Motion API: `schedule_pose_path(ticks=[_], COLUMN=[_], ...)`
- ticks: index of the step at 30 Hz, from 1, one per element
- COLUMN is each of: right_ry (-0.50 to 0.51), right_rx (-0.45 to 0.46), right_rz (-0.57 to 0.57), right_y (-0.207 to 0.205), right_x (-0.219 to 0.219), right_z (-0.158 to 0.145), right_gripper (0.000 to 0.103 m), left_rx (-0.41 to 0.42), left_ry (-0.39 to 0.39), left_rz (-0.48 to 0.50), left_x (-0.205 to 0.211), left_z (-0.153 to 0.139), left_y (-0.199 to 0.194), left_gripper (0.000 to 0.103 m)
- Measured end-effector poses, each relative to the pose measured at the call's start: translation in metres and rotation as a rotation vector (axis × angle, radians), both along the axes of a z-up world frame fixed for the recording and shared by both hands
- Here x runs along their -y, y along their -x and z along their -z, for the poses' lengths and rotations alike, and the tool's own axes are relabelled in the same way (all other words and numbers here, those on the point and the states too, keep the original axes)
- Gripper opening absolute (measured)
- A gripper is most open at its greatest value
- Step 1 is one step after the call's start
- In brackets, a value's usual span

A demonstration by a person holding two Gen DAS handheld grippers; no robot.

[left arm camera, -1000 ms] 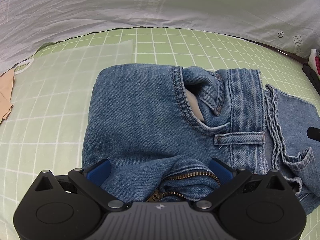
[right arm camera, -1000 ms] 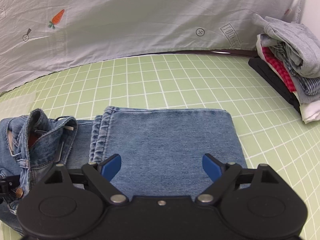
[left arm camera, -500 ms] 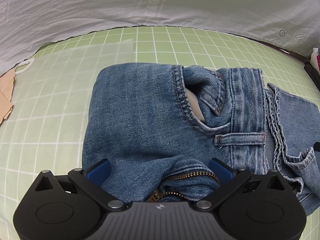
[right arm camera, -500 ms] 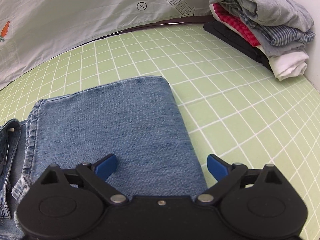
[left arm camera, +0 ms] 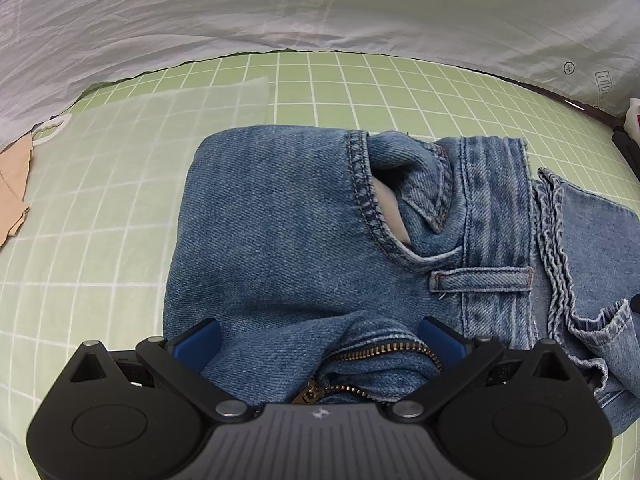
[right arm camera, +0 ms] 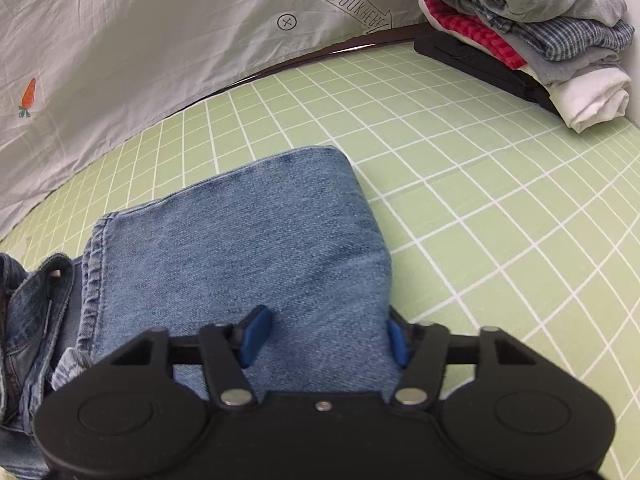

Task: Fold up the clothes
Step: 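Grasp the leg end with the right gripper and fold it over the jeans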

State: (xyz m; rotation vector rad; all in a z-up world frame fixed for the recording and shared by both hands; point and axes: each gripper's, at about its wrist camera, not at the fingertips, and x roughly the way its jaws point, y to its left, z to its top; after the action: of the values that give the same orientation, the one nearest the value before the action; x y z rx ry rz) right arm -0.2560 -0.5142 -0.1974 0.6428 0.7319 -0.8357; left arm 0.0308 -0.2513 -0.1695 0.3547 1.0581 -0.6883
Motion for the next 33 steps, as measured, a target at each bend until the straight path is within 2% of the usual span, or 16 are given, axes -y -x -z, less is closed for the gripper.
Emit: schedule_pose_path(ticks=[1, 2, 4, 6, 11, 18, 22, 29, 33], right_ry=[-0.024, -0.04, -0.01, 0.02, -0.003, 0.002, -0.013, -0.093, -0.089], right_rx=[0.028, 0.041, 0.019, 0.015, 0.086, 0.127, 0.182, 0.227, 0.154], right_rz=[-0.001, -0.001, -0.028, -0.065, -0.124, -0.245, -0.293, -0.382, -0.432], right_y=[0.003, 0.003, -0.003, -0.012, -0.03, -0.075, -0.1, -0.166, -0.21], right_x=[0.002, 0.002, -0.004, -0.012, -0.028, -0.078, -0.106, -0.153, -0.181], right_z=[-0.002, -0.005, -0.017, -0.034, -0.071, -0.106, -0.124, -0.123, -0.103], right_gripper=[0.026, 0.023, 0.02, 0.019, 0.017, 0.017, 0.017, 0.016, 0.016], left_rx=[-0.001, -0.002, 0.012, 0.051, 0.121, 0.147, 0.186, 0.123, 0.096], left_ry=[-0.011, -0.023, -0.042, -0.043, -0.001, 0.065, 0.01, -0.016, -0.034], left_rz=[-0.001, -0.001, 0.011, 0.043, 0.068, 0.062, 0.066, 0.027, 0.012], left_x=[0.001, 0.003, 0.005, 0.006, -0.003, -0.035, -0.054, -0.101, -0.116], left_z=[-0.001, -0.003, -0.01, -0.021, -0.05, -0.079, -0.076, -0.055, -0.044], left_y=[0.0, 0.0, 0.002, 0.006, 0.013, 0.006, -0.002, -0.027, -0.041], left_gripper=[0.103, 0.103, 0.102, 0.101, 0.101, 0.102, 0.102, 0.102, 0.102])
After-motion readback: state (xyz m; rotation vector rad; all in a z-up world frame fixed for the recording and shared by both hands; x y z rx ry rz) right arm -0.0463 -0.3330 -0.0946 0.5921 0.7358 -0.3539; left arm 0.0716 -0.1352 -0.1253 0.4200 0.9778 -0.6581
